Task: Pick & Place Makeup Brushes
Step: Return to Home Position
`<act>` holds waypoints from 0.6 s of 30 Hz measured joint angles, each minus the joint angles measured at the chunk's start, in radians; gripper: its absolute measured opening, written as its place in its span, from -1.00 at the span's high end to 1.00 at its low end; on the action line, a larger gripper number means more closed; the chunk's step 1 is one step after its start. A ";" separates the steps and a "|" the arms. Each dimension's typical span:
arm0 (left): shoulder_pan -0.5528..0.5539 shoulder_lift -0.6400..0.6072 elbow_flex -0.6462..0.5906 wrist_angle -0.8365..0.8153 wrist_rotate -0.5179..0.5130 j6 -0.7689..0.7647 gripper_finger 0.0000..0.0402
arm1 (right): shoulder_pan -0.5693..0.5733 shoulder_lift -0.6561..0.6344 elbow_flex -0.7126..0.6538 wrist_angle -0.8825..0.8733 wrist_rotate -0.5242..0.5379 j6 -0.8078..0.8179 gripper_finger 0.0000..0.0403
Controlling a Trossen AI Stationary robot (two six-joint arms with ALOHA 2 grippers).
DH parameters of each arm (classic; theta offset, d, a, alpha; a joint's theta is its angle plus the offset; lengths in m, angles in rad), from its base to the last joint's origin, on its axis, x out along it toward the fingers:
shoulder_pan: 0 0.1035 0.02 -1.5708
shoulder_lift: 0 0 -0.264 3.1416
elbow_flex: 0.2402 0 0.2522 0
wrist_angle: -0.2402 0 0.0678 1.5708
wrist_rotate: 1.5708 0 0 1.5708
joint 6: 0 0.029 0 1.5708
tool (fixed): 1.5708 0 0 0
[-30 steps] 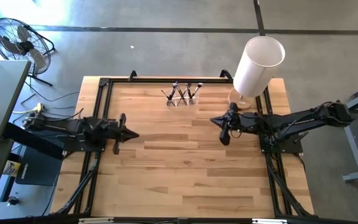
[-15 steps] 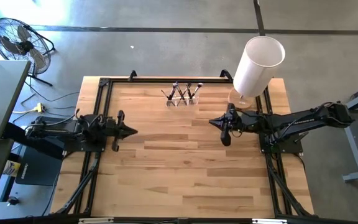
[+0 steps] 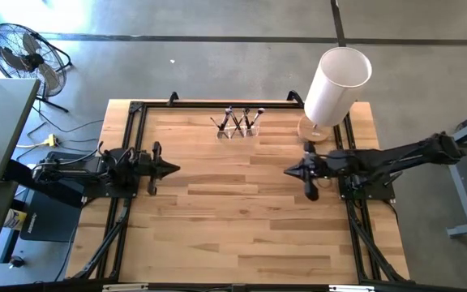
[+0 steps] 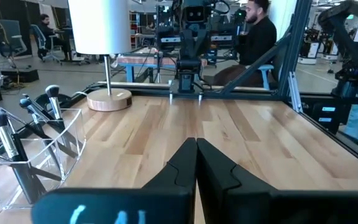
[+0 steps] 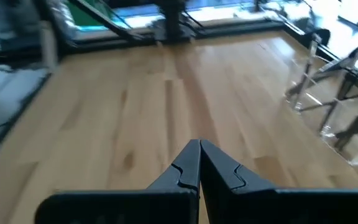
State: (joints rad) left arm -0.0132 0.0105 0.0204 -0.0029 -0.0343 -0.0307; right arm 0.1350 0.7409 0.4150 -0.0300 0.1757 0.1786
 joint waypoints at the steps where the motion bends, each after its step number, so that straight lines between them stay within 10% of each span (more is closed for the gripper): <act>1: 0.000 0.000 0.000 0.000 0.000 0.000 1.00 | 0.012 -0.038 -0.018 -0.003 -0.006 -0.002 1.00; 18: 0.000 0.000 -0.001 0.000 0.000 0.000 1.00 | 0.055 -0.739 -0.402 0.062 -0.179 0.021 1.00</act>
State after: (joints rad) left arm -0.0132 0.0109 0.0193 -0.0025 -0.0343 -0.0311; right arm 0.1899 0.0017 0.0132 0.0320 -0.0032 0.1999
